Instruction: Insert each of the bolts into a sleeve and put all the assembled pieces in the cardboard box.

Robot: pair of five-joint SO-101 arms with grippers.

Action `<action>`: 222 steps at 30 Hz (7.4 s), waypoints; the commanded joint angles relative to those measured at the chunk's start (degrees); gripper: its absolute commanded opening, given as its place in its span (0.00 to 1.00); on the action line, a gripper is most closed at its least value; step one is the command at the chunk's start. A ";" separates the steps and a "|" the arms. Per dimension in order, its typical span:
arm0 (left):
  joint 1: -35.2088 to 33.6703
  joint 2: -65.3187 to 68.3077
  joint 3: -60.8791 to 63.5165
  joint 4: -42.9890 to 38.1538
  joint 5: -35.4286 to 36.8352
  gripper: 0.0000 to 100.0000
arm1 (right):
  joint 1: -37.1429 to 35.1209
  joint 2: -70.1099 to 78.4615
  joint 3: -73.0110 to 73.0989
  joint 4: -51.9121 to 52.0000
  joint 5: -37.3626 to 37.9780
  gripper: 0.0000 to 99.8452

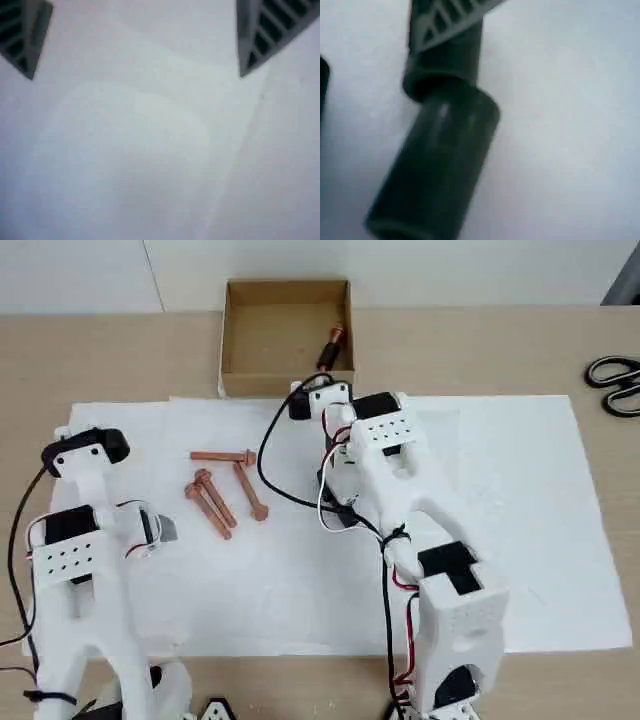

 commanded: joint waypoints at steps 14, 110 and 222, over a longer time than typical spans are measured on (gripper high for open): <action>0.35 -0.18 -2.42 -1.14 1.14 0.25 | -0.92 -2.95 -2.64 -0.13 0.79 0.15; 13.19 36.31 -27.38 -2.81 24.70 0.11 | 5.93 -8.22 -16.62 17.80 -1.23 0.00; 48.09 -19.16 -18.77 -20.31 22.07 0.00 | -8.04 -114.24 82.90 -32.75 -16.79 0.00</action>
